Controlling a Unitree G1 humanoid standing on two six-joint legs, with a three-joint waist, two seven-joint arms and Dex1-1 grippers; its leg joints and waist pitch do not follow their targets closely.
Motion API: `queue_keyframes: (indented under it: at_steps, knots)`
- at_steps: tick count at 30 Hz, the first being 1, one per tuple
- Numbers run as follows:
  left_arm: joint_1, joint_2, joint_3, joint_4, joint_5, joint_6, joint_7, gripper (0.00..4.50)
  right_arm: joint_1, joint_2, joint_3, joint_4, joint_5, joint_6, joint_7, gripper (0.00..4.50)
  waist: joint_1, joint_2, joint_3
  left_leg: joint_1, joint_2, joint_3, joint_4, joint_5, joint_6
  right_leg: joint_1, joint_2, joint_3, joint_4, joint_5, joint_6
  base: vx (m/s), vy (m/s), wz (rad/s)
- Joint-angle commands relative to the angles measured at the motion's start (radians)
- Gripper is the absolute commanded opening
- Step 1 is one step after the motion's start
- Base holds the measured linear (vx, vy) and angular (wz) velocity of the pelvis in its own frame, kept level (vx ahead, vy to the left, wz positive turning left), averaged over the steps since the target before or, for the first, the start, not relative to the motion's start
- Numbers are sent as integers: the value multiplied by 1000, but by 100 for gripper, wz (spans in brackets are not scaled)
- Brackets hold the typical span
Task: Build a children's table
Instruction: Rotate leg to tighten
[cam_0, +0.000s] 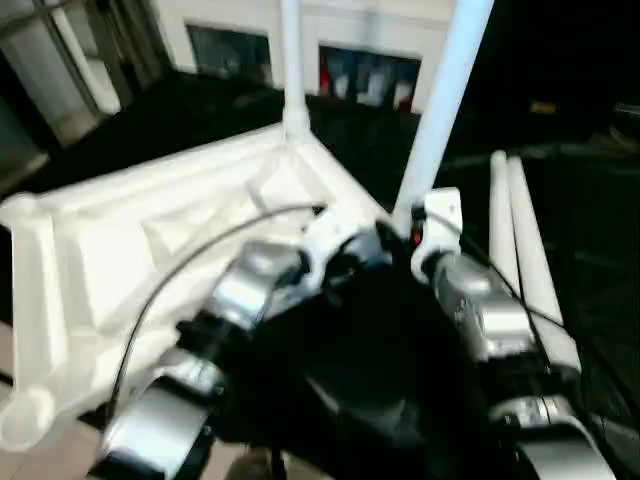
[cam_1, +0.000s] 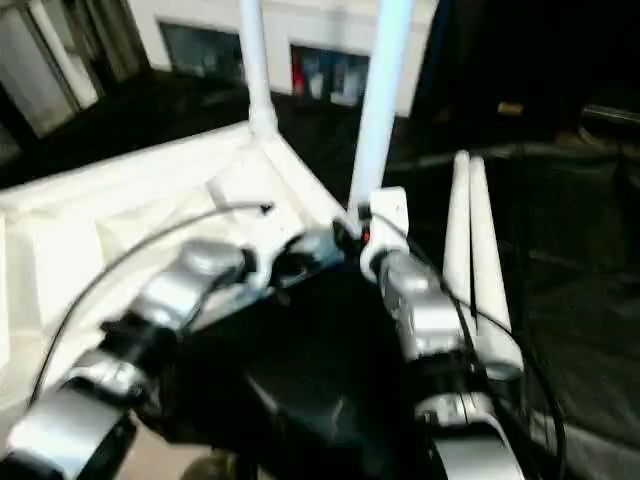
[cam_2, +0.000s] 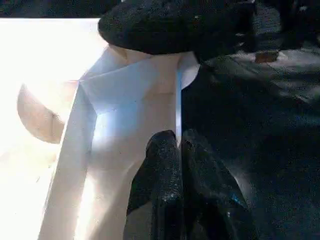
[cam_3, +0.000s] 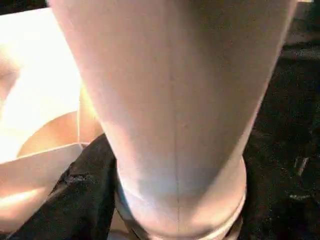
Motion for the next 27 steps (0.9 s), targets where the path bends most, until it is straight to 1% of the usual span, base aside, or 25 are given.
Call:
queue_keyframes:
  at_steps: [1,2,3,4,5,6,7,8,9,10,11,12,13,14,15,16,17,18,19,22,23,24,27]
  knots:
    - [-12,-27,1,-9,-12,-67,20,0,24,45,51,45,2,29,42,356,-2,-14,-71,25,54,-24,-78,-223,20,35,-88,45,-84,-216,-191,0,0,0]
    - [-9,-27,1,-15,-13,-64,14,0,23,44,55,44,0,26,48,356,-1,-13,-71,26,54,-24,-77,-222,22,35,-88,45,-84,-210,-192,0,0,0]
    - [-8,-27,1,-17,-14,-64,12,0,23,44,56,43,-1,25,50,377,-2,-14,-70,26,53,-23,-77,-226,26,34,-89,45,-85,-212,-196,0,0,0]
    - [-5,-22,-4,-21,-17,-79,-4,0,20,40,61,45,-7,14,61,377,-2,-14,-69,25,53,-23,-78,-232,27,34,-90,45,-87,-227,-196,0,0,0]
    - [1,-14,-7,-30,-20,-80,-21,0,22,30,72,36,-12,9,84,377,-1,-11,-70,25,53,-23,-78,-238,27,34,-91,45,-88,-239,-194,0,0,0]
    - [6,-8,-11,-37,-23,-82,-35,0,23,21,81,29,-16,5,103,377,-2,-15,-70,22,52,-24,-78,-232,29,38,-92,45,-88,-239,-189,0,0,0]
    - [21,12,-23,-52,-28,-115,-82,0,30,-5,98,4,-9,1,164,377,-1,-14,-71,22,53,-24,-77,-224,33,37,-92,45,-88,-235,-188,0,0,0]
    - [21,12,-23,-52,-28,-115,-82,0,30,-5,98,4,-9,1,164,377,-1,-15,-71,22,53,-23,-77,-221,36,38,-91,45,-88,-227,-187,0,0,0]
    - [30,23,-26,-62,-31,-121,-103,0,38,-24,106,-18,-2,5,199,377,-1,-16,-72,20,53,-22,-76,-204,44,39,-91,46,-85,-204,-190,0,0,0]
    - [37,33,-31,-69,-31,-138,-122,0,43,-38,111,-35,1,8,225,377,-1,-17,-74,17,51,-22,-73,-181,56,43,-91,45,-82,-173,-194,0,0,0]
    - [48,47,-35,-84,-39,-151,-156,0,53,-65,123,-60,0,10,265,377,-1,-17,-74,17,52,-22,-73,-169,59,43,-89,45,-80,-158,-196,0,0,0]
    - [60,67,-42,-100,-43,-163,-191,0,66,-103,135,-94,2,15,317,377,0,-17,-76,17,53,-22,-71,-147,68,45,-87,42,-77,-120,-202,0,0,0]
    - [70,84,-48,-114,-47,-173,-221,0,78,-134,145,-122,3,18,360,377,0,-17,-76,15,53,-21,-68,-133,83,46,-87,43,-73,-90,-211,0,0,0]
    - [78,94,-52,-124,-55,-180,-246,0,86,-157,153,-141,3,19,390,377,1,-15,-77,17,54,-20,-67,-133,90,43,-88,43,-73,-85,-221,0,0,0]
    - [80,96,-52,-127,-56,-179,-251,0,87,-161,154,-145,3,18,396,377,0,-15,-78,17,54,-19,-66,-126,92,44,-86,42,-71,-78,-226,0,0,0]
    - [97,123,-61,-155,-71,-181,-308,0,108,-220,166,-193,9,18,474,377,0,-13,-78,18,55,-19,-66,-122,94,42,-86,43,-69,-68,-237,0,0,0]
    - [104,136,-66,-167,-76,-185,-332,0,119,-248,170,-216,16,21,513,377,3,-13,-78,20,57,-20,-66,-127,94,43,-86,42,-69,-68,-238,0,0,0]
    - [111,151,-71,-178,-79,-185,-357,0,130,-279,173,-242,22,24,552,377,4,-13,-78,20,59,-19,-66,-119,101,44,-84,42,-65,-45,-243,0,0,0]
    - [120,170,-78,-191,-80,-192,-390,0,145,-317,176,-276,32,30,601,377,6,-10,-78,20,59,-20,-65,-128,106,44,-83,41,-65,-42,-247,0,0,0]
    - [133,194,-81,-208,-82,-193,-428,0,168,-378,178,-332,53,53,672,377,12,-13,-77,22,61,-18,-64,-134,110,43,-86,43,-65,-48,-254,0,0,0]
    - [138,202,-81,-214,-85,-194,-442,0,175,-394,178,-347,59,57,693,377,13,-9,-77,21,61,-18,-65,-139,111,43,-85,42,-66,-54,-256,0,0,0]
    - [141,207,-81,-218,-87,-196,-453,0,180,-405,179,-356,62,58,705,377,14,-11,-75,22,63,-17,-65,-152,107,41,-86,43,-68,-74,-256,0,0,0]
    - [149,223,-81,-225,-89,-199,-468,0,193,-431,181,-380,73,69,742,377,19,-11,-74,25,62,-17,-66,-174,95,39,-88,44,-74,-125,-250,0,0,0]
